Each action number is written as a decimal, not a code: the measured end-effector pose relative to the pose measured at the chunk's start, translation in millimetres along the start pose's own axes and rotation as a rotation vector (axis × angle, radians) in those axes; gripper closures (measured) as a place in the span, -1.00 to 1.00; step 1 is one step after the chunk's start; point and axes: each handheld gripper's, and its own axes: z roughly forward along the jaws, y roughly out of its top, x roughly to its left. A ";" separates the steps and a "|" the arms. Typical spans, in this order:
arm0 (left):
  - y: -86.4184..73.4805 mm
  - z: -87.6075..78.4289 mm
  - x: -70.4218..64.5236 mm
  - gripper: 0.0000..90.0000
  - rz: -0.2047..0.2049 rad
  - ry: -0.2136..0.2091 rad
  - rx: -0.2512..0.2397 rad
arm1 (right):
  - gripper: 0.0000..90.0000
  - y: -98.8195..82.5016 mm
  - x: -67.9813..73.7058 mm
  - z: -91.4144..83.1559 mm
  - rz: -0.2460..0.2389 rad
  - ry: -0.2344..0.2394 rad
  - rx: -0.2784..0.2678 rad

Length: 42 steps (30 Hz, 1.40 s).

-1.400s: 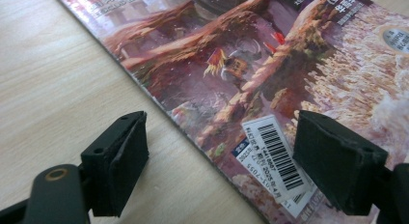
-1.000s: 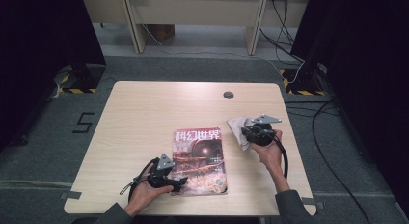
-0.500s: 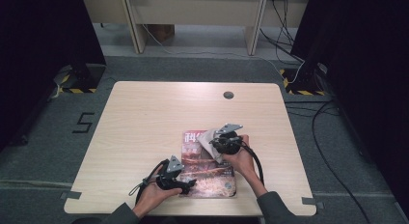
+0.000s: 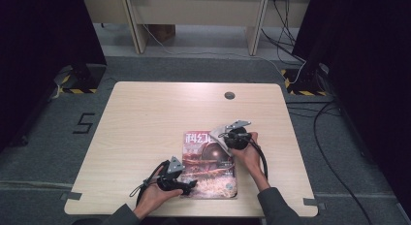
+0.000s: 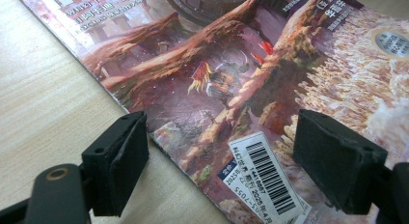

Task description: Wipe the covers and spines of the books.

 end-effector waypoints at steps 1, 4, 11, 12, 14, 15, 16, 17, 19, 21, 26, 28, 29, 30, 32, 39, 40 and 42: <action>0.0 0.3 0.0 -0.59 -0.003 -0.001 -0.001 | 0.70 -0.7 -2.9 -0.5 0.012 -0.007 0.000; 0.2 0.2 -0.4 -0.59 0.002 0.005 0.000 | 0.70 -2.7 -9.2 -0.6 0.040 0.003 -0.010; 0.8 0.5 -0.3 -0.62 0.000 0.007 0.004 | 0.71 4.6 19.6 3.3 -0.039 0.055 -0.005; 0.8 0.6 -0.2 -0.62 -0.002 0.007 0.004 | 0.71 6.3 27.2 4.4 -0.057 0.067 -0.007; 0.3 0.2 -0.8 -0.62 0.002 0.011 0.003 | 0.71 9.0 39.1 5.4 -0.088 0.096 -0.005; 0.3 0.2 -0.8 -0.61 0.003 0.011 0.002 | 0.71 10.7 45.4 6.1 -0.108 0.107 -0.006; 0.3 0.2 -0.8 -0.61 0.003 0.011 0.002 | 0.71 11.4 47.9 6.5 -0.118 0.106 -0.003; 0.7 0.5 -0.2 -0.62 0.000 0.006 0.004 | 0.70 12.1 49.0 7.3 -0.129 0.099 -0.003; 0.6 0.5 -0.2 -0.62 -0.002 0.006 0.003 | 0.70 10.9 44.4 7.3 -0.085 0.116 -0.003; 0.5 -0.2 -1.3 -0.60 0.007 0.011 0.003 | 0.70 9.1 35.7 7.1 -0.062 0.091 -0.008; -0.2 -1.1 -1.7 -0.60 0.004 0.010 0.005 | 0.70 4.1 13.3 4.7 0.001 0.035 -0.010; -0.8 -3.1 -2.7 -0.60 0.016 0.010 0.013 | 0.70 -0.2 -1.5 2.6 0.035 -0.005 -0.017; -1.1 -3.4 -2.6 -0.61 0.015 0.009 0.014 | 0.70 -1.1 -3.0 2.3 0.049 -0.001 -0.021; -1.1 -3.4 -2.6 -0.61 0.015 0.009 0.014 | 0.70 -1.1 -3.0 2.3 0.049 -0.001 -0.021; -1.9 -4.7 -3.6 -0.61 0.019 0.013 0.016 | 0.70 0.9 1.7 2.3 0.019 -0.021 -0.009; -1.6 -5.2 -5.8 -0.60 0.051 0.028 0.013 | 0.69 9.0 26.7 8.2 -0.035 0.046 -0.013; -1.6 -5.2 -5.8 -0.60 0.051 0.028 0.013 | 0.69 10.8 29.4 9.7 -0.040 0.055 -0.014; -1.8 -5.0 -5.5 -0.60 0.045 0.024 0.011 | 0.69 13.5 34.1 12.2 -0.039 0.065 -0.014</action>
